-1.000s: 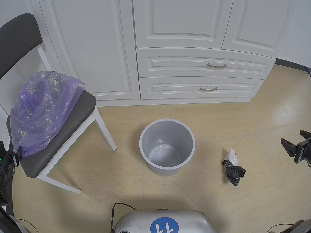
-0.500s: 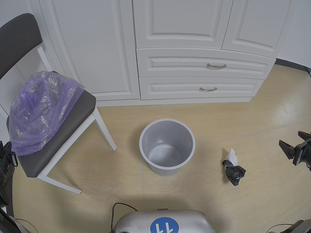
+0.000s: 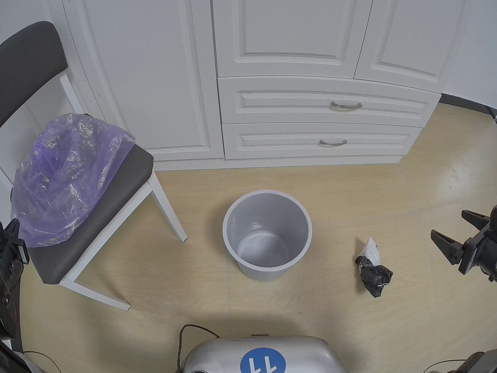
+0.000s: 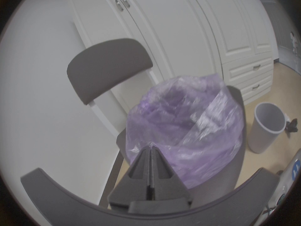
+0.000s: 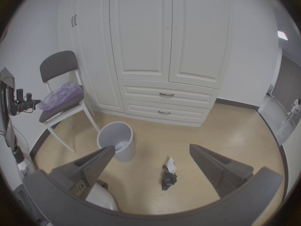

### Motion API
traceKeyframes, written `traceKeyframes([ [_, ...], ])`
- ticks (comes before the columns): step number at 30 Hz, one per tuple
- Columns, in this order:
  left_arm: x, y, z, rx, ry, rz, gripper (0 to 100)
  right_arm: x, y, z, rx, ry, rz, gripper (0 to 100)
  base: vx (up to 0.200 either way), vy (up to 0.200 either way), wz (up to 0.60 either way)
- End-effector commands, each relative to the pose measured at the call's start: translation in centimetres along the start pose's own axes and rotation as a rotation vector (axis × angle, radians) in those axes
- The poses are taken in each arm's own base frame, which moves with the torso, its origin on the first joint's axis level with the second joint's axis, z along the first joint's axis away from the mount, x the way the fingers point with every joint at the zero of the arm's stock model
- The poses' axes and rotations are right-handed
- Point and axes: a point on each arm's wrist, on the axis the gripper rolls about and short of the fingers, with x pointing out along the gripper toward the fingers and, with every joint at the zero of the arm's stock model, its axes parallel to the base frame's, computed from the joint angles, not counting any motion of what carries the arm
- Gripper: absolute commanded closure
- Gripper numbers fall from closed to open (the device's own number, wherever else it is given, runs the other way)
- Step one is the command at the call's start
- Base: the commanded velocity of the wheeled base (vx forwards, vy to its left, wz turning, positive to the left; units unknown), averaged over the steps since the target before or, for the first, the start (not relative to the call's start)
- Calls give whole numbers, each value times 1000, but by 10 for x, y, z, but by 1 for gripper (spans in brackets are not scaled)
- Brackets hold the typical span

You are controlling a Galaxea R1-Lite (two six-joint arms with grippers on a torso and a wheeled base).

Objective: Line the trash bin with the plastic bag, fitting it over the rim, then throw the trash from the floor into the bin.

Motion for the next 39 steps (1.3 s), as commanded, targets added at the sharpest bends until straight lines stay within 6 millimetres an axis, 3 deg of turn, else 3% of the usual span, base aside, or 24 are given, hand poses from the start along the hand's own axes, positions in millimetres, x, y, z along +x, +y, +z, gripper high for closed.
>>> traceKeyframes([
  [1,-29,-20,39,-70,-219,-95,100,0,10,6,20,-51,56,0,0,0,0],
  [6,-50,-45,71,-186,-387,-303,100,7,23,14,71,-110,60,0,0,0,0],
  [10,-51,-51,87,-206,-408,-345,100,15,30,18,98,-140,23,0,0,0,0],
  [12,-54,-68,113,-254,-437,-452,100,21,35,18,119,-151,7,0,0,0,0],
  [13,-54,-68,113,-254,-437,-452,100,21,35,18,119,-151,7,0,0,0,0],
  [14,-59,-78,135,-320,-463,-518,100,24,36,14,119,-138,11,0,0,0,0],
  [17,-69,-92,161,-445,-466,-583,100,30,41,11,111,-112,30,0,0,0,0],
  [23,-86,-110,172,-538,-451,-678,100,41,55,8,120,-98,87,0,0,0,0],
  [33,-98,-115,176,-624,-445,-795,100,65,87,-8,122,-96,149,0,0,0,0],
  [39,-107,-119,170,-611,-436,-859,100,65,106,9,139,-173,236,0,0,0,0],
])
